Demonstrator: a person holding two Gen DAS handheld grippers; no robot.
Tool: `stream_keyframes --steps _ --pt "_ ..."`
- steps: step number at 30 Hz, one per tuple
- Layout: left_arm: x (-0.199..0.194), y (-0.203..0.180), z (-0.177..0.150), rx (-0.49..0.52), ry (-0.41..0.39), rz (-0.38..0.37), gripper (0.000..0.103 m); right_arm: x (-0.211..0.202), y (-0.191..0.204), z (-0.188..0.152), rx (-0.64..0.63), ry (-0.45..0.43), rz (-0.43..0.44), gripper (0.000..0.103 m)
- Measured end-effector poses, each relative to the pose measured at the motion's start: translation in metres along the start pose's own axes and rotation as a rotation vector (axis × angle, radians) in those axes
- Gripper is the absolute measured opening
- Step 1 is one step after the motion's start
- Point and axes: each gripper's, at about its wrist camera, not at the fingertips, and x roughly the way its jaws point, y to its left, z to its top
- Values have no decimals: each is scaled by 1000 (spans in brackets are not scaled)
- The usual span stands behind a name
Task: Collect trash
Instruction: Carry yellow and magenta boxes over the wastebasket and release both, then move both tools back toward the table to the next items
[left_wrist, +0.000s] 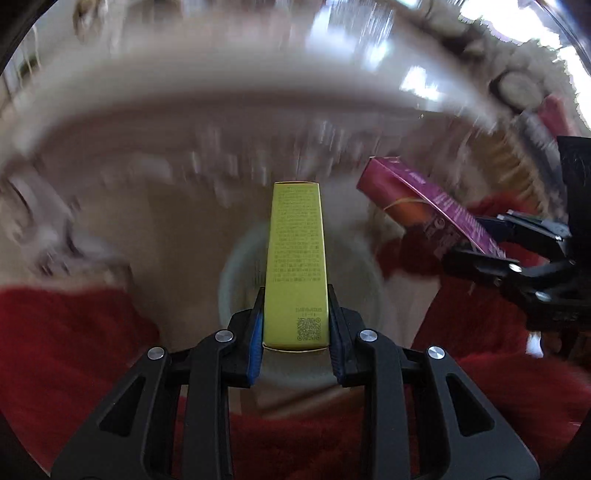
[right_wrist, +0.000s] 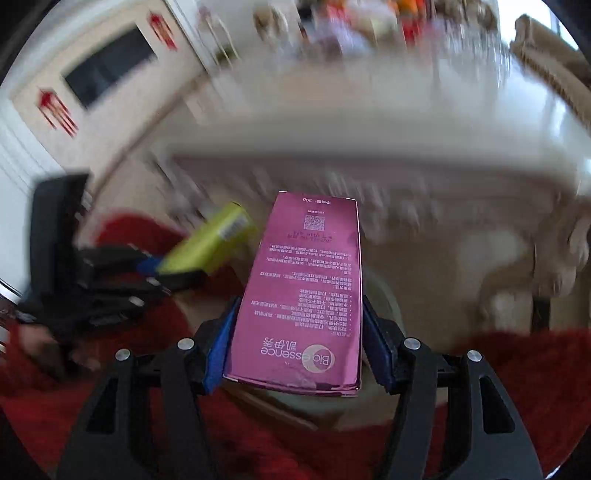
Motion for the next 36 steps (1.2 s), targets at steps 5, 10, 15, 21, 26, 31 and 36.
stream_keyframes --steps 5,10,15,21,26,31,36 --pt "56 4 3 -1 165 -23 29 50 -14 1 36 130 -14 59" --pt "72 -3 3 29 218 8 29 54 -1 -7 -15 156 -38 60" --pt "74 4 2 -10 234 60 93 62 -5 -10 4 194 -49 71" --pt "58 4 1 3 169 65 94 51 -14 -13 43 172 -71 74" --pt "21 0 4 6 -5 124 94 11 -17 -6 66 32 -8 74" --pt "-38 15 15 -96 -263 161 94 -52 -25 24 46 -268 -29 74" --pt "-87 36 81 -160 -450 265 94 -88 -37 88 -3 -477 -113 74"
